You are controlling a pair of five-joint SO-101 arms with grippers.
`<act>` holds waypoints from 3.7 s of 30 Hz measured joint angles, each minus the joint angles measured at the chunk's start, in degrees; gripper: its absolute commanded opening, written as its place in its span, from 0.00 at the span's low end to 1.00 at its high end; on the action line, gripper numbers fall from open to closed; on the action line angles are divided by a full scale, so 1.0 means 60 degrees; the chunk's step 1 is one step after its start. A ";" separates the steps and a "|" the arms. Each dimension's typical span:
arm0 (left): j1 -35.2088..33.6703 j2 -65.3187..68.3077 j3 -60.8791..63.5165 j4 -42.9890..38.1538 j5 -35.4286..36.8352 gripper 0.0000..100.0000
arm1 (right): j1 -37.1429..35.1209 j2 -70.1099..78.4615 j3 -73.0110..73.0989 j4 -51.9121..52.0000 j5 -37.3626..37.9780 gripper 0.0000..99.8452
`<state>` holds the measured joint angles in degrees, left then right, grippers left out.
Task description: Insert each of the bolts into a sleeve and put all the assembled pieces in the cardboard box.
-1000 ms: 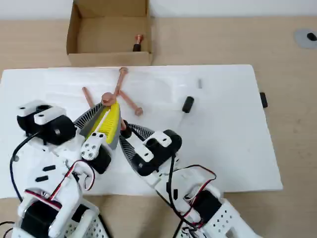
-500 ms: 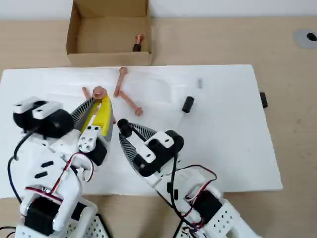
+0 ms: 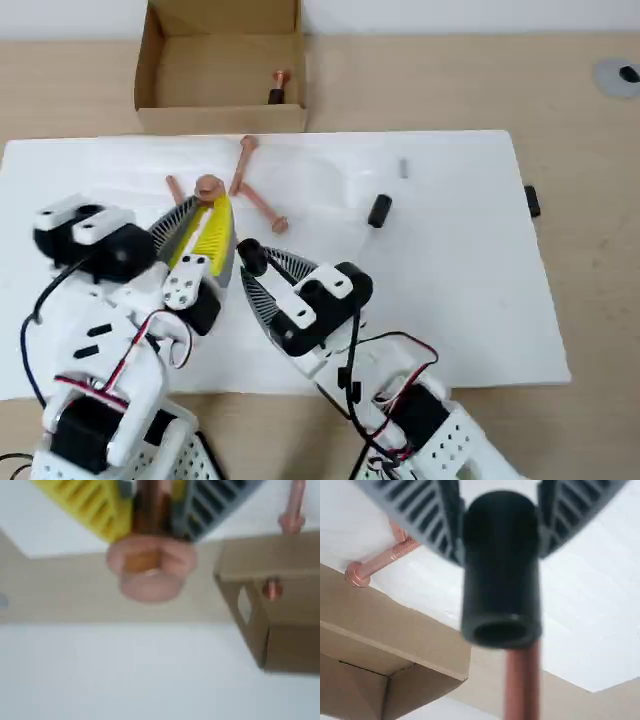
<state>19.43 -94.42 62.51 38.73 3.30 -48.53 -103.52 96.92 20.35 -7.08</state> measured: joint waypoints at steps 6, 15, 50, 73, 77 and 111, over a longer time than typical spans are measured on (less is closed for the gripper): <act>0.0029 -0.0029 -0.0703 -0.0059 -0.0015 0.01 | -0.0015 0.0000 0.0000 0.0000 0.0000 0.01; 0.0044 -0.0015 -0.0762 0.0322 0.0308 0.01 | 0.0000 0.0000 0.0000 0.0000 0.0000 0.01; 0.0103 -0.0015 -0.0762 0.0630 0.0777 0.01 | 0.0000 0.0000 0.0000 0.0000 0.0000 0.01; 0.0396 -0.0103 0.0718 -0.0542 0.0762 0.01 | -0.0044 0.0015 0.0000 0.0059 0.0000 0.01; 0.0396 -0.0103 0.0615 -0.0542 0.0762 0.01 | -0.0044 0.0015 0.0000 0.0059 0.0000 0.01; 0.0366 0.0000 0.0571 -0.0864 0.0674 0.01 | -0.0029 0.0000 0.0000 0.0044 0.0000 0.01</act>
<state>21.63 -94.42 65.93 33.54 7.34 -48.70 -103.52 96.92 20.62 -7.08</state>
